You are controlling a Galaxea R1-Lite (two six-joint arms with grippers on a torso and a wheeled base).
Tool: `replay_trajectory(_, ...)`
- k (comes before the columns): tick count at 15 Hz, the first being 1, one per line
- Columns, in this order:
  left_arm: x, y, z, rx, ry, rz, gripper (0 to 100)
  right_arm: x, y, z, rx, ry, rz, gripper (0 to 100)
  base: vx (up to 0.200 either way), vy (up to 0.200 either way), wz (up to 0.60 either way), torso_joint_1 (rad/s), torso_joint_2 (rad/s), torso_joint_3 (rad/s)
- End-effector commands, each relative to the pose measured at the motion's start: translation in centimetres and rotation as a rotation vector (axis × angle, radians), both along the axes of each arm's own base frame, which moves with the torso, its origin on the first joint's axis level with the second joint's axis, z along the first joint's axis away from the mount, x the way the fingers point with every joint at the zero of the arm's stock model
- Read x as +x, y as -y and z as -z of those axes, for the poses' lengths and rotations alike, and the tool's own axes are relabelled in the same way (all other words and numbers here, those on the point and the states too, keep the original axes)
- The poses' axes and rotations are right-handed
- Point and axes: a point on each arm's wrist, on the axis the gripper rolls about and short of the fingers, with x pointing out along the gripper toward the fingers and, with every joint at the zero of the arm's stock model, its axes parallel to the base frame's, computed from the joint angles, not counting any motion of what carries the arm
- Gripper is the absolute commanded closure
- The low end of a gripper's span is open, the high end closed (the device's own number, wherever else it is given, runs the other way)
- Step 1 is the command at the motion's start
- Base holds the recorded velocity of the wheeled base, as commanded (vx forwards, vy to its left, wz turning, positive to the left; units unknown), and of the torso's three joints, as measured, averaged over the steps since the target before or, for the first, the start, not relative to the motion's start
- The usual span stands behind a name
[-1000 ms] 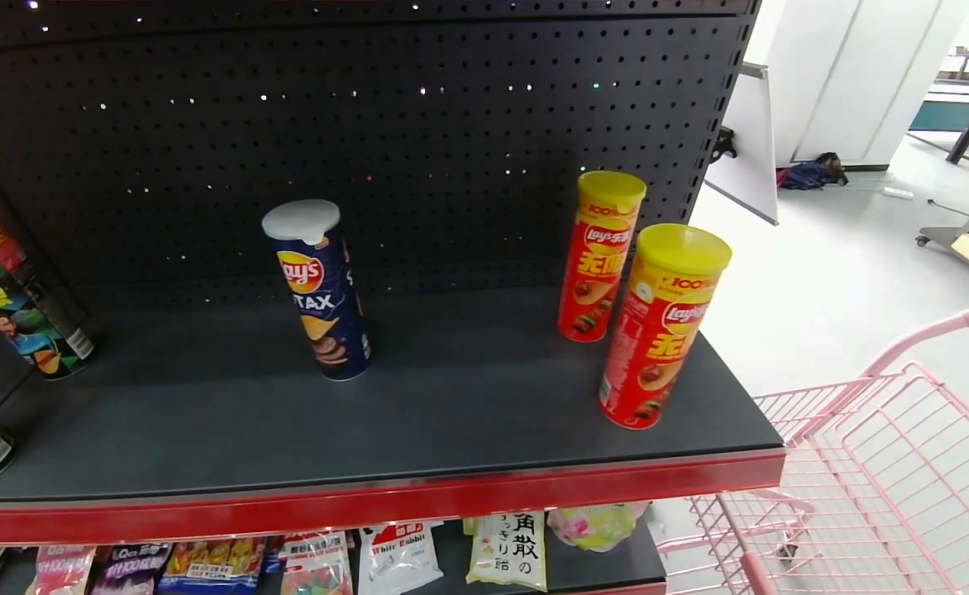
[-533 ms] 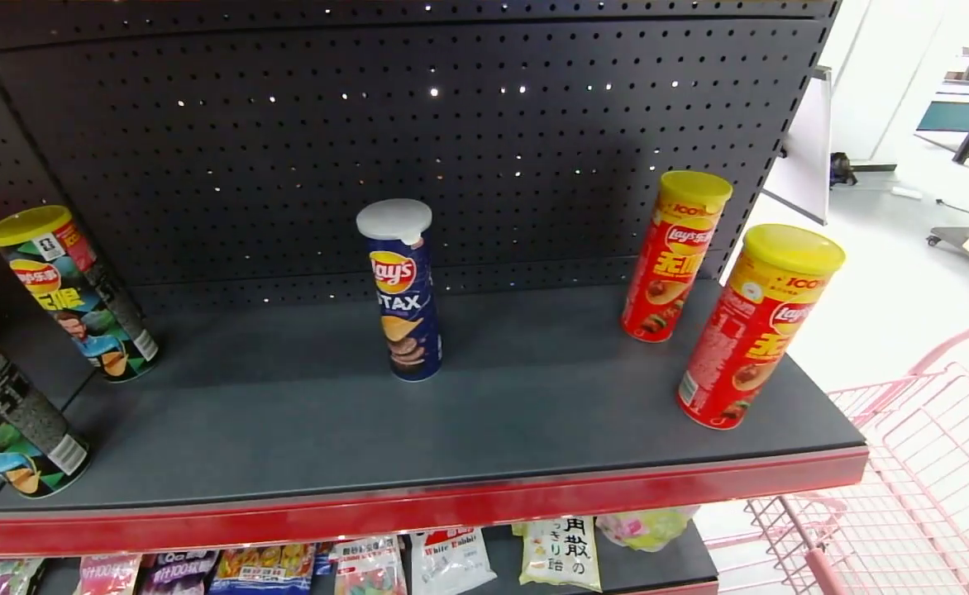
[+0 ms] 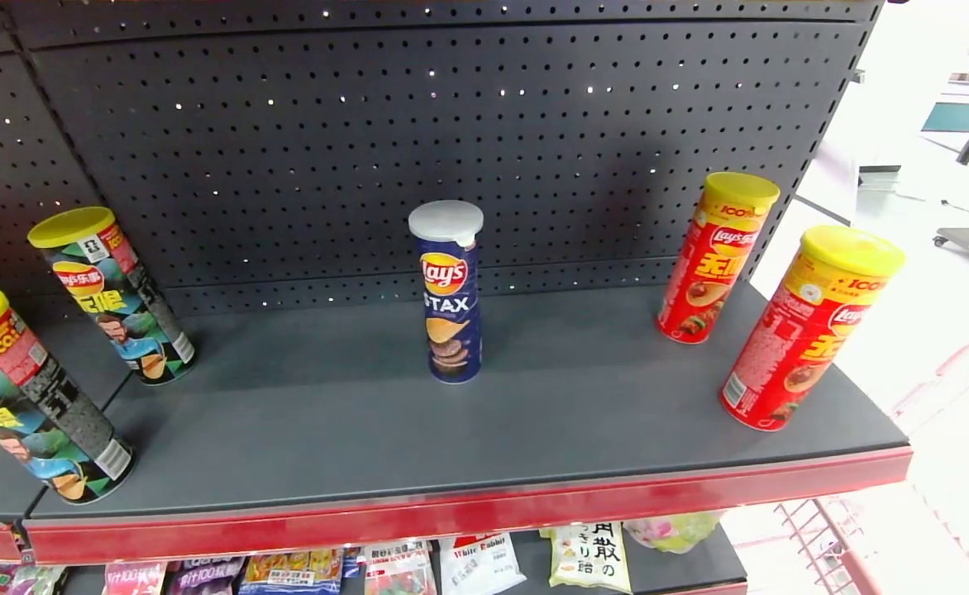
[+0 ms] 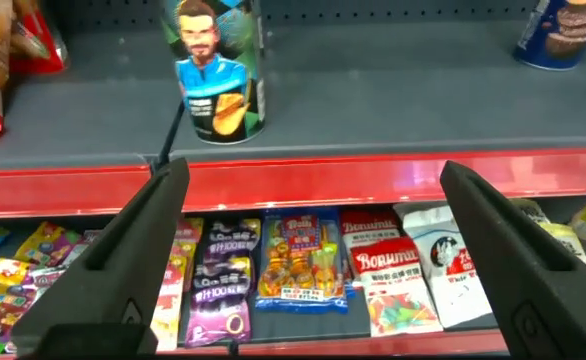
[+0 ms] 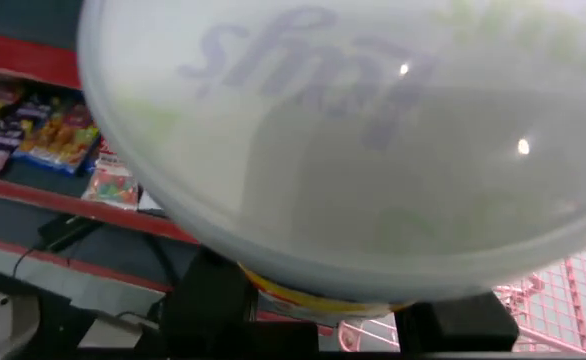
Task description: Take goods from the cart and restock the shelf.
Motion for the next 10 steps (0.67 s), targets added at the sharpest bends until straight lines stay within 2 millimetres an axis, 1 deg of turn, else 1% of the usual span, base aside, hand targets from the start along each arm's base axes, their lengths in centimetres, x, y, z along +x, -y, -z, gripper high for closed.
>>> replay_trajectory(1, 0.2, 0.0, 0.0, 0.001, -0.022, 0.005, 0, 0.2, -0.2, 1.0, 0.002, -0.033, -0.085, 100, 0.000, 0.000, 0.00, 0.000, 0.00, 0.000)
replay_trajectory(2, 0.3, 0.0, -0.1, 0.004, -0.034, 0.014, 0, 0.2, -0.3, 1.4, 0.018, -0.046, -0.170, 100, 0.000, 0.000, 0.00, 0.000, 0.00, 0.000)
replay_trajectory(3, 0.2, 0.1, -0.1, 0.014, -0.030, 0.057, 0, 0.3, -0.3, 1.9, 0.019, -0.059, -0.185, 100, 0.000, 0.000, 0.00, 0.000, 0.00, 0.000)
replay_trajectory(4, 0.2, 0.3, -0.2, 0.065, -0.026, 0.139, 0, 0.3, -0.4, 2.7, 0.015, -0.072, -0.185, 100, 0.000, 0.000, 0.00, 0.000, 0.00, 0.000)
replay_trajectory(6, 0.2, 0.3, -0.1, 0.080, -0.025, 0.148, 0, 0.5, -0.4, 3.4, 0.003, -0.090, -0.187, 100, 0.000, 0.000, 0.00, 0.000, 0.00, 0.000)
replay_trajectory(8, 0.2, 0.3, -0.1, 0.082, -0.022, 0.153, 0, 0.7, -0.5, 3.1, 0.003, -0.068, -0.179, 100, 0.000, 0.000, 0.00, 0.000, 0.00, 0.000)
replay_trajectory(10, 0.1, 0.3, -0.4, 0.075, -0.006, 0.157, 0, 1.1, -0.5, 2.9, -0.003, -0.085, -0.162, 100, 0.000, 0.000, 0.00, 0.000, 0.00, 0.000)
